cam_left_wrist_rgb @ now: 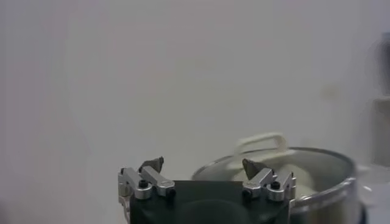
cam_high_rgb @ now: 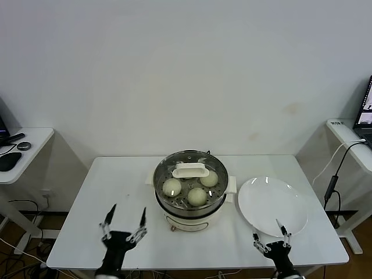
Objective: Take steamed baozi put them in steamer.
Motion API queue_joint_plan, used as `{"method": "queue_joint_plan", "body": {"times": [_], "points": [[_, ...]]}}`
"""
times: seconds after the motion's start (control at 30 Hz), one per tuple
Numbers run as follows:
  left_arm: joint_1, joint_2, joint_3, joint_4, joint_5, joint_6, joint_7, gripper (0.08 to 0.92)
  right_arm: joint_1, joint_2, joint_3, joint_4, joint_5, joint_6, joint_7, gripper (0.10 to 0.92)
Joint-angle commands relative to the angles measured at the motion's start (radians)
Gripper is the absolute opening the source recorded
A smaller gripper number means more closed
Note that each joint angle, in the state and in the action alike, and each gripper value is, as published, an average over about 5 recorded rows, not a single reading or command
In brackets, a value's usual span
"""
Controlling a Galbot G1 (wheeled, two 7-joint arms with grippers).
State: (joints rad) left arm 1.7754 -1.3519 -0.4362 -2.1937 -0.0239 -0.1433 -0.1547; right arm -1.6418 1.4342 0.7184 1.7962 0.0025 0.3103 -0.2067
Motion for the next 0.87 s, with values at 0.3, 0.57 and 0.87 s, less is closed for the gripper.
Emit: {"method": "queue_joint_plan", "body": {"times": [0.3, 0.57, 0.87], "points": [[0.142, -0.059, -0.188, 0.124, -0.258, -0.078, 0.028, 0.823, -0.067, -0.039, -0.054, 0.081, 0.098, -0.102, 0.000, 0.823], [0.115, -0.049, -0.188, 0.156, -0.245, -0.045, 0.039, 0.823, -0.078, -0.032, -0.049, 0.069, 0.053, -0.081, 0.007, 0.823], [0.113, -0.045, -0.183, 0.153, -0.242, -0.010, 0.058, 0.823, -0.080, -0.023, -0.060, 0.057, 0.037, -0.084, 0.014, 0.823]]}}
